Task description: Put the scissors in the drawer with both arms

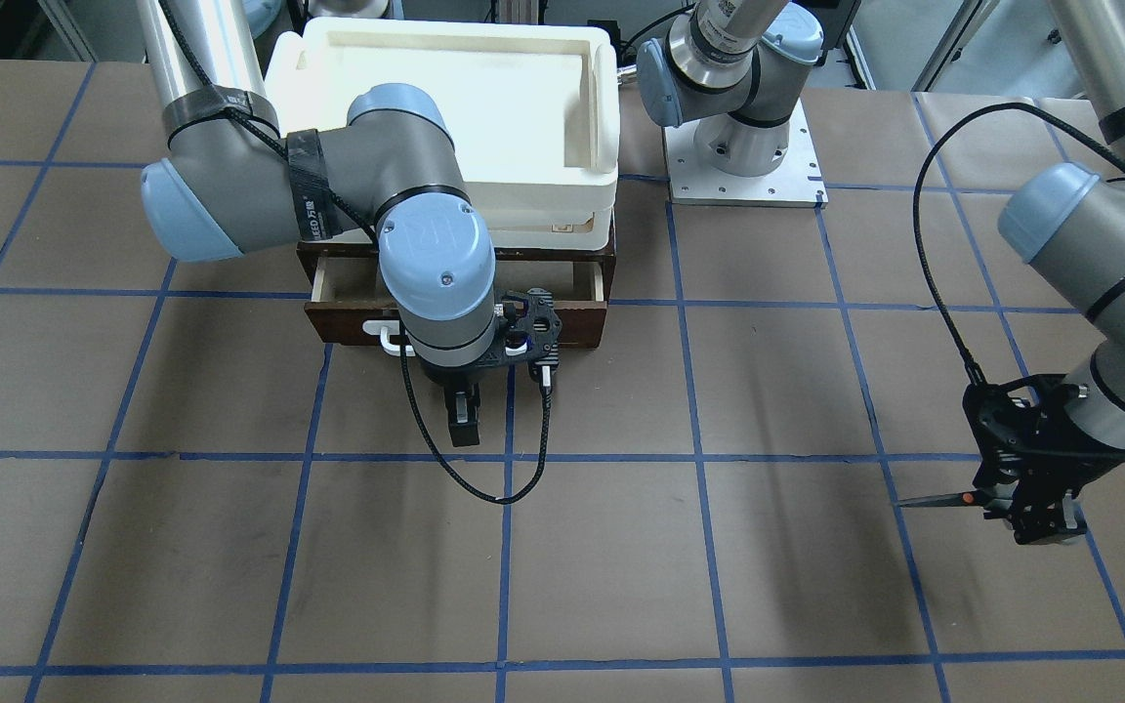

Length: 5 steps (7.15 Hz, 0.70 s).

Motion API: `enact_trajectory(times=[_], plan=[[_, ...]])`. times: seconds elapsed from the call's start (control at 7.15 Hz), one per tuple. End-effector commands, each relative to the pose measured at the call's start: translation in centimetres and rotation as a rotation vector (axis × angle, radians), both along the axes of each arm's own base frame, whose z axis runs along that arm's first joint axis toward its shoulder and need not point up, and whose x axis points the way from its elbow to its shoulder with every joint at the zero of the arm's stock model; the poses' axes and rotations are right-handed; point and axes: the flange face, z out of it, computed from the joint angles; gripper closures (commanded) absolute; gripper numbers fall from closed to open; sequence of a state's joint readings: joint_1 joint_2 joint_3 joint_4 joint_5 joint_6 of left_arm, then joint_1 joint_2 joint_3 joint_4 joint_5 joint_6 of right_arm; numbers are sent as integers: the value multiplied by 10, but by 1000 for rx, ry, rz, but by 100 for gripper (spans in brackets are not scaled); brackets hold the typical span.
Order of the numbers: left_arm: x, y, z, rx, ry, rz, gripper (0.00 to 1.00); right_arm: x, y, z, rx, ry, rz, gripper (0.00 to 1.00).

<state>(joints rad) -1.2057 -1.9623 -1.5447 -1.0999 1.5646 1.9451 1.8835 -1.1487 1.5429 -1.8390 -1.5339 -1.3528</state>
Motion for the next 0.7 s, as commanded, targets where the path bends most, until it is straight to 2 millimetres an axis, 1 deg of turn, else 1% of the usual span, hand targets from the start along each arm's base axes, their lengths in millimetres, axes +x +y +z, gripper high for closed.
enact_trajectory(times=[0.0,0.14,0.56], plan=[[0,0,-2,4,1,0,100,-8,-13,8,-29,-11,-15,0],[0,0,-3,5,2,0,100,-6,-20,11,-39,-14,-15,0],[0,0,-3,5,2,0,100,0,-37,2,-39,-14,-15,0]])
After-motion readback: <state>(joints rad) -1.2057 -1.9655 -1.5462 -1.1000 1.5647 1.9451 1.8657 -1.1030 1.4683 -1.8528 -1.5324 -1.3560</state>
